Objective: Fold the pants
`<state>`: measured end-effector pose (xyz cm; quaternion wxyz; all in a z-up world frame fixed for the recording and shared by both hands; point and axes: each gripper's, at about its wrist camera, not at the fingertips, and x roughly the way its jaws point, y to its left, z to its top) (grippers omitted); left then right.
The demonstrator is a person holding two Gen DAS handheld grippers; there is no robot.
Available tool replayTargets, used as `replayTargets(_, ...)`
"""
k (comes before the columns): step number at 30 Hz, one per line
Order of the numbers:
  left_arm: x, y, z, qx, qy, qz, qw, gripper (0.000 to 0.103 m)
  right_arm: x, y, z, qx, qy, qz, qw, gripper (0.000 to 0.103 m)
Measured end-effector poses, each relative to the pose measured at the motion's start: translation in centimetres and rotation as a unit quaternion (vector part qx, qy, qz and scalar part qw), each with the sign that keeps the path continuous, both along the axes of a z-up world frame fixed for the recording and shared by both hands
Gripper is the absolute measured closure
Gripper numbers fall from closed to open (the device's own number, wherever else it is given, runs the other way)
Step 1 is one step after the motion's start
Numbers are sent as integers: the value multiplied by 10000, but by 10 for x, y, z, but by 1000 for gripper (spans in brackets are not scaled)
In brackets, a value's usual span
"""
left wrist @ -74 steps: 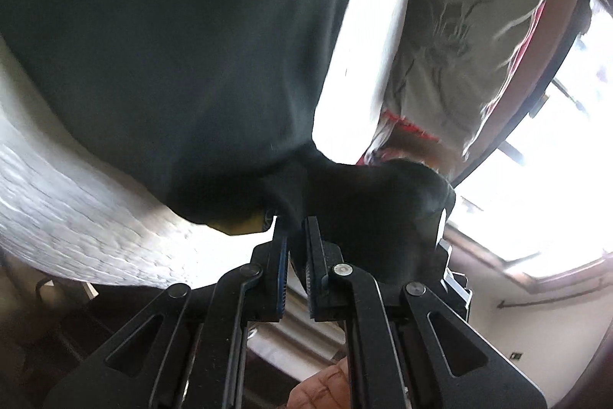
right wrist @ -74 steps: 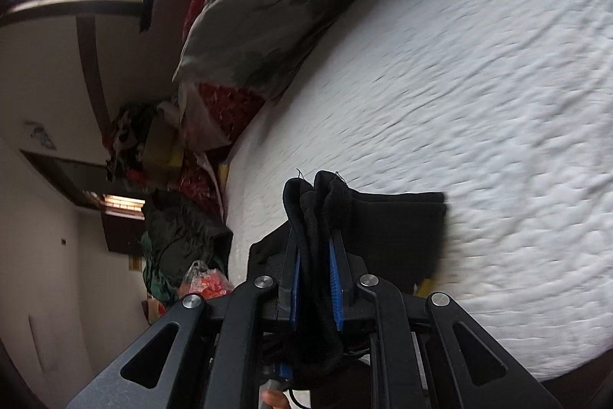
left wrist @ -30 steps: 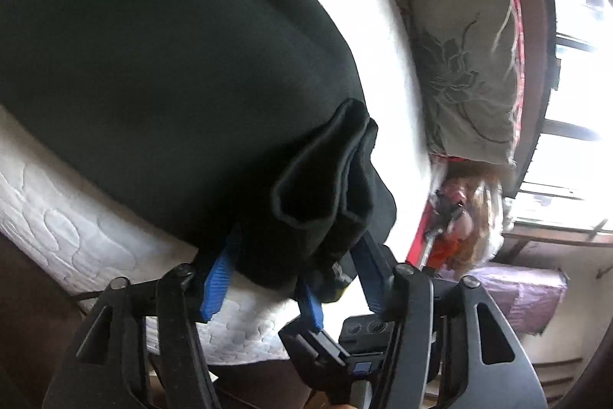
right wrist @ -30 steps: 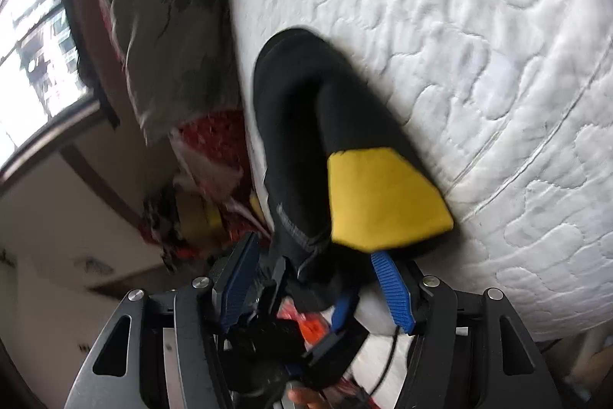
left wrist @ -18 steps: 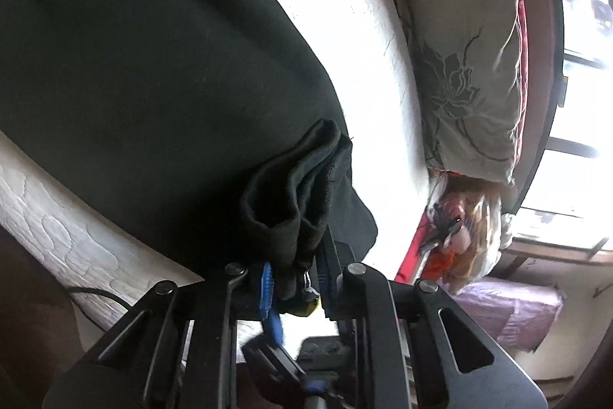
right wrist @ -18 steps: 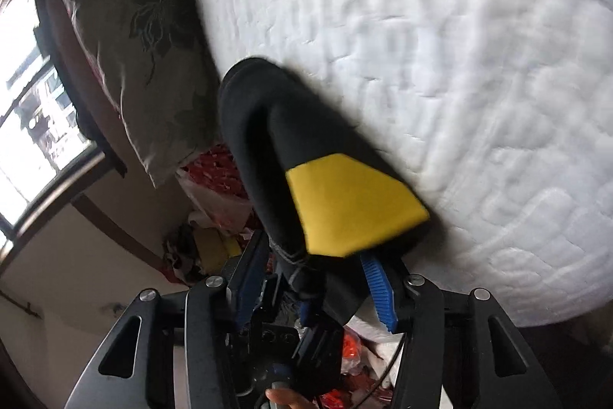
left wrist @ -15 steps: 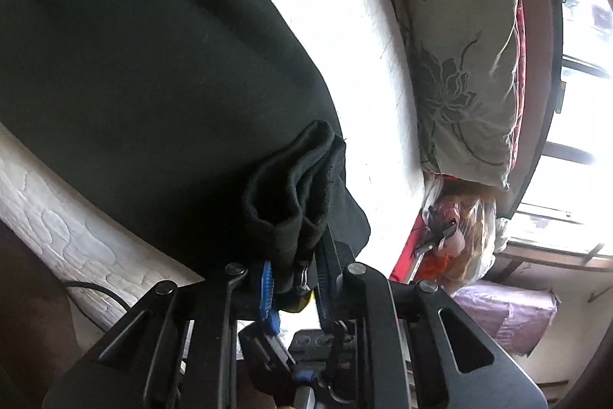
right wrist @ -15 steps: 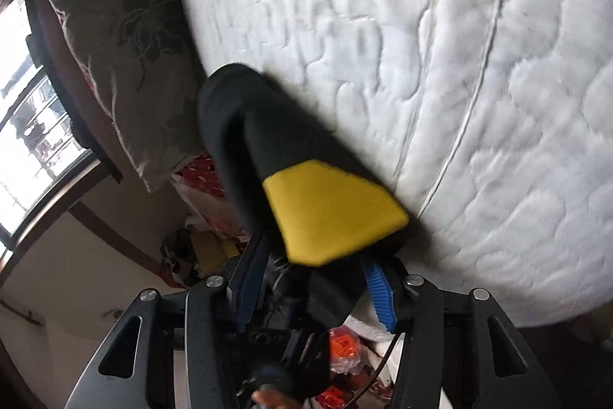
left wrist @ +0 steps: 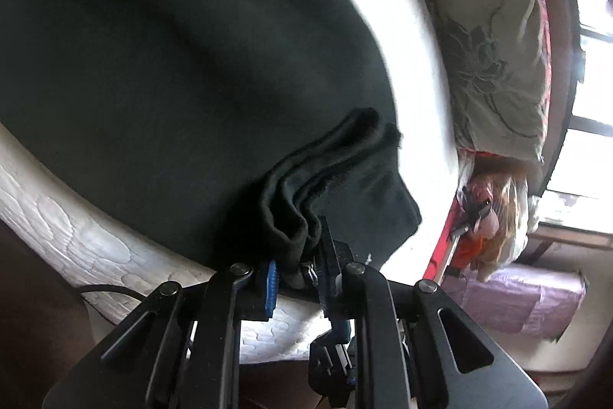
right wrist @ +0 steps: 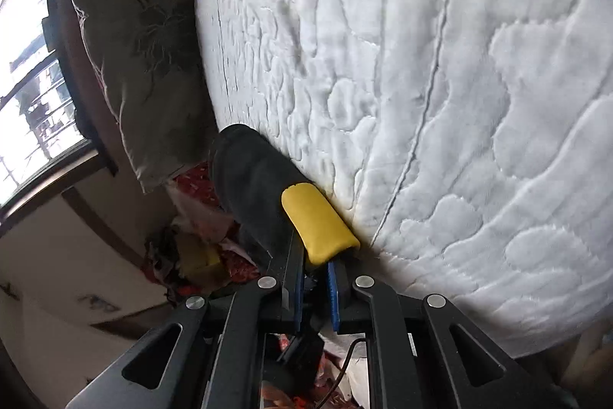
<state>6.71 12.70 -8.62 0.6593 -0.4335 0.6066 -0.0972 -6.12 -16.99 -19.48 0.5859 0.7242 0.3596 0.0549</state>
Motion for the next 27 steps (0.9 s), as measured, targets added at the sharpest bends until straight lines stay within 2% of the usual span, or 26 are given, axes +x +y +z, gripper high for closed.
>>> replayTargets(4, -17, 15, 26, -67, -370, -230, 9990, 88, 3, 3, 15, 342, 120, 232, 9991, 82)
replayTargets(6, -29, 26, 38, -88, -591, -102, 9982, 87, -2, 6, 30, 501, 52, 439, 9978, 77)
replayTargets(8, -27, 25, 42, -218, -703, -75, 9973, 87, 1, 5, 57, 211, -445, 551, 9973, 76)
replayTargets(10, -20, 16, 43, -220, -747, -224, 9967, 87, 18, 5, 81, -291, -976, 642, 9927, 70)
replayTargets(12, -10, 3, 37, -131, -750, -422, 9962, 87, 34, 8, 88, -676, -1112, 737, 9888, 66)
replayTargets(14, 1, -13, 26, 391, -692, -610, 9950, 87, 51, 12, 82, -895, -1030, 797, 9874, 66)
replayTargets(15, 5, -18, 18, 563, -616, -654, 9944, 87, 58, 12, 74, -1106, -878, 808, 9867, 66)
replayTargets(16, 8, -21, 6, 574, -511, -692, 9946, 87, 62, 12, 68, -1341, -698, 823, 9851, 66)
replayTargets(17, 9, -17, -3, 423, -461, -602, 9962, 88, 64, 10, 60, -1495, -550, 825, 9838, 70)
replayTargets(18, 8, -15, -3, 220, -423, -494, 9976, 89, 65, 8, 52, -1482, -507, 845, 9840, 80)
replayTargets(19, 7, -11, -3, 99, -395, -475, 9980, 89, 65, 7, 46, -1424, -484, 839, 9851, 85)
replayTargets(20, 7, -9, -2, -8, -365, -485, 9982, 89, 64, 6, 46, -1396, -486, 834, 9855, 88)
replayTargets(22, 1, 5, 5, -205, -345, -485, 9980, 88, 66, 8, 55, -1522, -454, 934, 9829, 87)
replayTargets(23, -2, 14, 11, -255, -417, -454, 9978, 88, 67, 9, 61, -1612, -441, 989, 9810, 83)
replayTargets(24, -8, 30, 21, -250, -553, -380, 9974, 86, 73, 15, 70, -1678, -476, 1018, 9794, 72)
replayTargets(25, -13, 42, 27, -222, -632, -315, 9973, 84, 74, 18, 78, -1800, -526, 1068, 9764, 67)
replayTargets(26, -18, 63, 34, -165, -727, -153, 9971, 75, 77, 27, 89, -1991, -619, 1181, 9709, 59)
replayTargets(27, -21, 83, 39, -119, -773, 23, 9969, 62, 82, 38, 100, -2200, -739, 1358, 9632, 57)
